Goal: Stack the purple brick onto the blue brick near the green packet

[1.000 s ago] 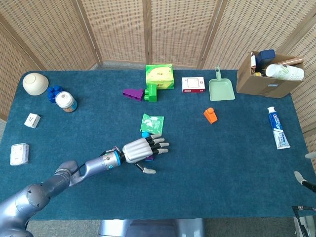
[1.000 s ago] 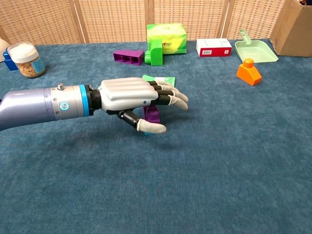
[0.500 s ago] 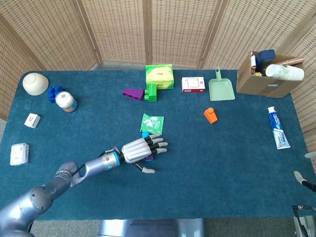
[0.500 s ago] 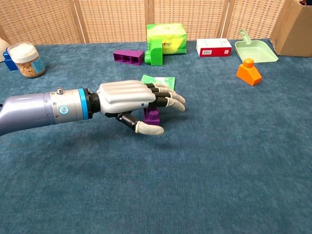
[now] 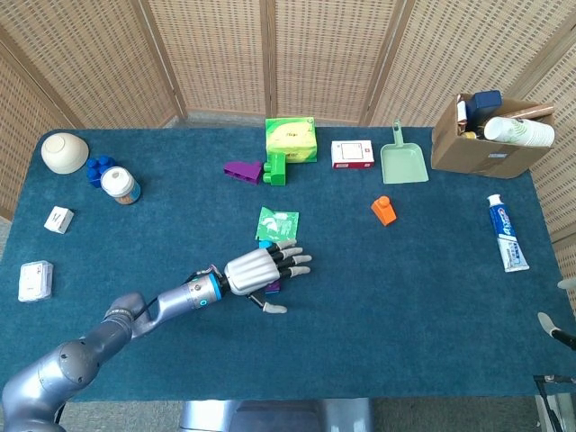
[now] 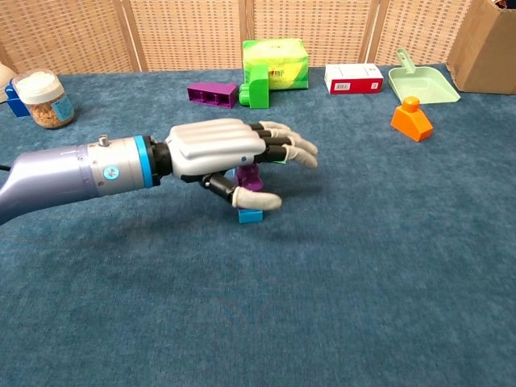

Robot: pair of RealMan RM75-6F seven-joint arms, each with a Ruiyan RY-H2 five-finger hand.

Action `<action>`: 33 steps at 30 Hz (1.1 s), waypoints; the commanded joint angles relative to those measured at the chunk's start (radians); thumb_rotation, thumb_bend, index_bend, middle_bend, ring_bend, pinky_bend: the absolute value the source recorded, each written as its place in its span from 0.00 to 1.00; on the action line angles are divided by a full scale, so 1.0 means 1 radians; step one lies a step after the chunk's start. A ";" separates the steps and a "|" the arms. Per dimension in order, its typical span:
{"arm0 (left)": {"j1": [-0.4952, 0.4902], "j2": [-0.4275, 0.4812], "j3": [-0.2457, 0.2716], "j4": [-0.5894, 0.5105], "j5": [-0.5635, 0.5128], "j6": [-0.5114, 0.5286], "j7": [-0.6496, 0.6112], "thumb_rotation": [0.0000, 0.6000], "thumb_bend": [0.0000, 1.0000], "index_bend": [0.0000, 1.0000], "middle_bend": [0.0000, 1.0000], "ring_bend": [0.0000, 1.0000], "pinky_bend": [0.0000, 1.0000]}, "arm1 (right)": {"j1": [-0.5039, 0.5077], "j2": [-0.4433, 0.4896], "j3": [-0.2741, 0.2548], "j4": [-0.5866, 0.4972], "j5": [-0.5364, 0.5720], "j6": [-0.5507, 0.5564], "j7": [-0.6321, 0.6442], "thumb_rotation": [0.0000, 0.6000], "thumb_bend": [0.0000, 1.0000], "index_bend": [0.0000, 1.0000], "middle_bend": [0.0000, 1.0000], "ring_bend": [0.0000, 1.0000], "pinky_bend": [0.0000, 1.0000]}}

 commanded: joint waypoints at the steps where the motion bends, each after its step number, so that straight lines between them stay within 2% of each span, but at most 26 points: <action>1: -0.009 -0.004 -0.006 0.000 -0.004 -0.009 0.001 0.00 0.24 0.11 0.00 0.00 0.00 | -0.001 0.001 0.000 0.001 0.001 0.000 0.002 1.00 0.07 0.43 0.20 0.00 0.03; 9: -0.029 -0.039 -0.001 0.026 -0.006 -0.064 -0.001 0.00 0.24 0.11 0.00 0.00 0.00 | -0.007 0.002 0.000 0.007 0.005 0.001 0.013 1.00 0.07 0.43 0.20 0.00 0.03; 33: -0.007 -0.061 0.025 0.076 -0.002 -0.055 -0.013 0.00 0.24 0.11 0.00 0.00 0.00 | -0.006 0.001 0.001 0.007 0.003 -0.001 0.012 1.00 0.07 0.43 0.20 0.00 0.03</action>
